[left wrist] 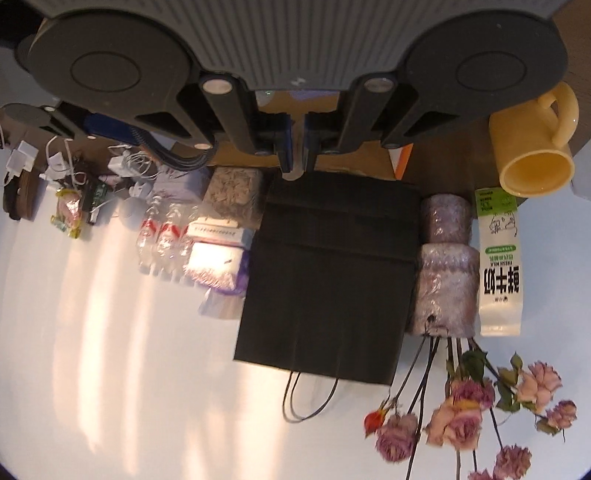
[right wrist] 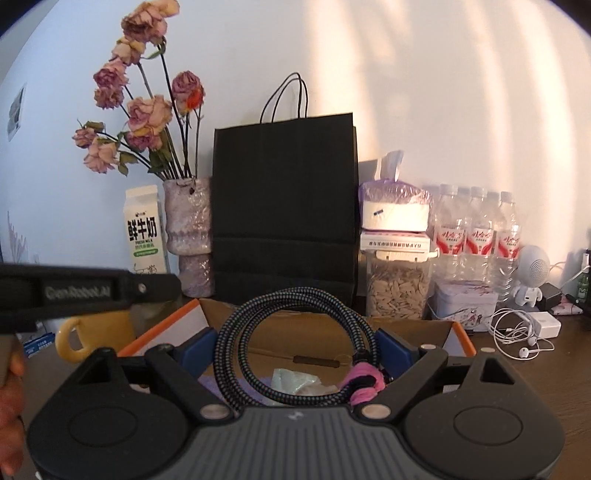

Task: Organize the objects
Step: 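Carry cable and clear piece into the box and open both tools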

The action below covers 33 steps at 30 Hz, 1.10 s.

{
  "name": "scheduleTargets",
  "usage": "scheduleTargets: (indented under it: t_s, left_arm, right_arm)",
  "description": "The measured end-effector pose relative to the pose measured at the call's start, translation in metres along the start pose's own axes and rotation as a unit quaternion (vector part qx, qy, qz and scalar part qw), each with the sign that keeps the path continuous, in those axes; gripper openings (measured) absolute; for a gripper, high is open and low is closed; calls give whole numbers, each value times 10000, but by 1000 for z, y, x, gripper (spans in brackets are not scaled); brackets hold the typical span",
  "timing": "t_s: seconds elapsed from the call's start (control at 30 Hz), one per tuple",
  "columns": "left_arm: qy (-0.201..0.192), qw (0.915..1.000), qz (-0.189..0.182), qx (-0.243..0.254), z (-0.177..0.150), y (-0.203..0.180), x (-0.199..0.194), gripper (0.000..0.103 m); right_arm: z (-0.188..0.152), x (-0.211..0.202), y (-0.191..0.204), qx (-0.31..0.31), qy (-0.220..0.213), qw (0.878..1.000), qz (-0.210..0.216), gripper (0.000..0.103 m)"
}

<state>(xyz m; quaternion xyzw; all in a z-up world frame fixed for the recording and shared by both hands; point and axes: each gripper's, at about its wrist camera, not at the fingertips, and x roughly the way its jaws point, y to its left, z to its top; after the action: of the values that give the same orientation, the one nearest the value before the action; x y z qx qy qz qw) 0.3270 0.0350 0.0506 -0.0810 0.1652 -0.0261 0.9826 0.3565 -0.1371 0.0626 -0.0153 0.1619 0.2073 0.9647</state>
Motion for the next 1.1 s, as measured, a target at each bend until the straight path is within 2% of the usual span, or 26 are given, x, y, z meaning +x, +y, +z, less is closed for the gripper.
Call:
scheduleTargets:
  t_s: [0.3, 0.33, 0.4, 0.43, 0.47, 0.57, 1.1]
  left_arm:
    - [198, 9998, 27, 59, -7, 4, 12, 8]
    - [202, 9998, 43, 43, -7, 4, 12, 15]
    - [239, 9997, 66, 18, -8, 4, 14, 45]
    - [258, 9996, 98, 5, -9, 3, 14, 76]
    - [266, 9995, 168, 24, -9, 2, 14, 97]
    - [184, 9992, 311, 158, -10, -2, 12, 103]
    - [179, 9994, 275, 61, -7, -2, 3, 103]
  right_arm:
    - [-6, 15, -5, 6, 250, 9997, -12, 92]
    - [-7, 15, -6, 21, 257, 9997, -25, 92]
    - [-7, 15, -6, 31, 265, 9996, -66, 101]
    - [-8, 15, -7, 44, 253, 9996, -100, 103]
    - [-8, 14, -7, 56, 253, 9996, -107, 103]
    - [-8, 15, -8, 75, 306, 9995, -98, 103]
    - [-9, 14, -9, 103, 409, 9991, -20, 103]
